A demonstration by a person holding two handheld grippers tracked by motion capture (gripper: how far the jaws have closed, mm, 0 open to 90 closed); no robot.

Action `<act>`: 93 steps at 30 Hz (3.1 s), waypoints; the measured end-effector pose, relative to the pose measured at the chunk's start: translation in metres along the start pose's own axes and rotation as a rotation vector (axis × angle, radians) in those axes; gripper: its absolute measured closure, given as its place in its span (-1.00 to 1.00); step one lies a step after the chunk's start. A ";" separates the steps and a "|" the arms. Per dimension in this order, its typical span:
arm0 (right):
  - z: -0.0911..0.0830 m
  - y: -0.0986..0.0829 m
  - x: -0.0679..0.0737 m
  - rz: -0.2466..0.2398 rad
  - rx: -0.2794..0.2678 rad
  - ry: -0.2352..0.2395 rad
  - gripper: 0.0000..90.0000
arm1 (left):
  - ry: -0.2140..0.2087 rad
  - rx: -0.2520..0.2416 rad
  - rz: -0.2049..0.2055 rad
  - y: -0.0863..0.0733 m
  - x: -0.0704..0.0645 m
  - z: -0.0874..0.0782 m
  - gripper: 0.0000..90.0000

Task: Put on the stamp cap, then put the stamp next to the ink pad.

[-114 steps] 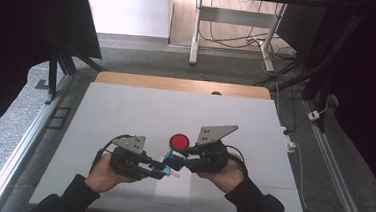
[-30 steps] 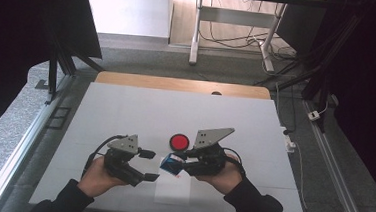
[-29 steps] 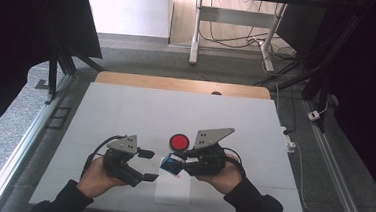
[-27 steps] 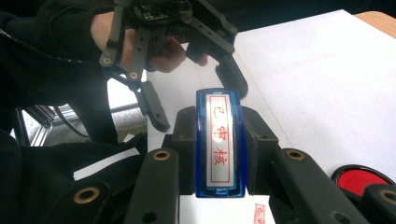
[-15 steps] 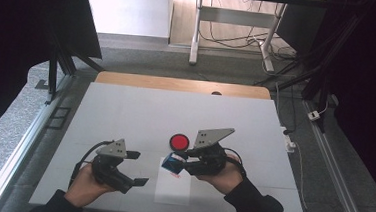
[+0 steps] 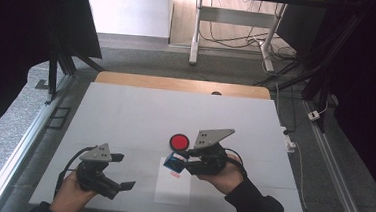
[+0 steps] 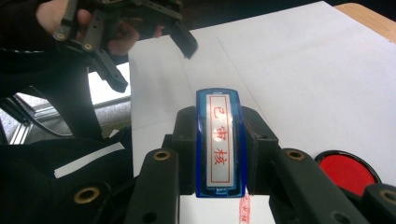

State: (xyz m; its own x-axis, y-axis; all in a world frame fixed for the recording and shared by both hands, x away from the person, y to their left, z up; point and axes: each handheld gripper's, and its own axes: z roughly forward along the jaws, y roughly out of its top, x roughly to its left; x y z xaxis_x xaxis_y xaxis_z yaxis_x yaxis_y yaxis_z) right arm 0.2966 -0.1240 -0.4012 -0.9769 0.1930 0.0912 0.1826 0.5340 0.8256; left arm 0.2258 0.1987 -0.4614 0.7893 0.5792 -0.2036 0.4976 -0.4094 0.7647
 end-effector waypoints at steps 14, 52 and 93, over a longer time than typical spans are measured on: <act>-0.001 -0.003 -0.003 0.004 0.021 -0.038 0.58 | 0.045 -0.028 -0.074 -0.020 0.006 -0.018 -0.98; -0.022 -0.021 -0.035 0.093 0.060 -0.230 0.58 | 0.146 -0.006 -0.114 -0.053 0.004 -0.042 -1.00; -0.034 -0.083 -0.095 0.225 0.220 -0.491 0.58 | 0.149 -0.009 -0.145 -0.056 0.005 -0.046 -1.00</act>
State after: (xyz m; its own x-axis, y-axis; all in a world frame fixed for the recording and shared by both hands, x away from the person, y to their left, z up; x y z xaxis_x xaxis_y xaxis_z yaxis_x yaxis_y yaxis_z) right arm 0.3708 -0.2145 -0.4598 -0.7556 0.6522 -0.0611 0.4495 0.5841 0.6758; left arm 0.1853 0.2570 -0.4767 0.6475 0.7296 -0.2199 0.5987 -0.3085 0.7392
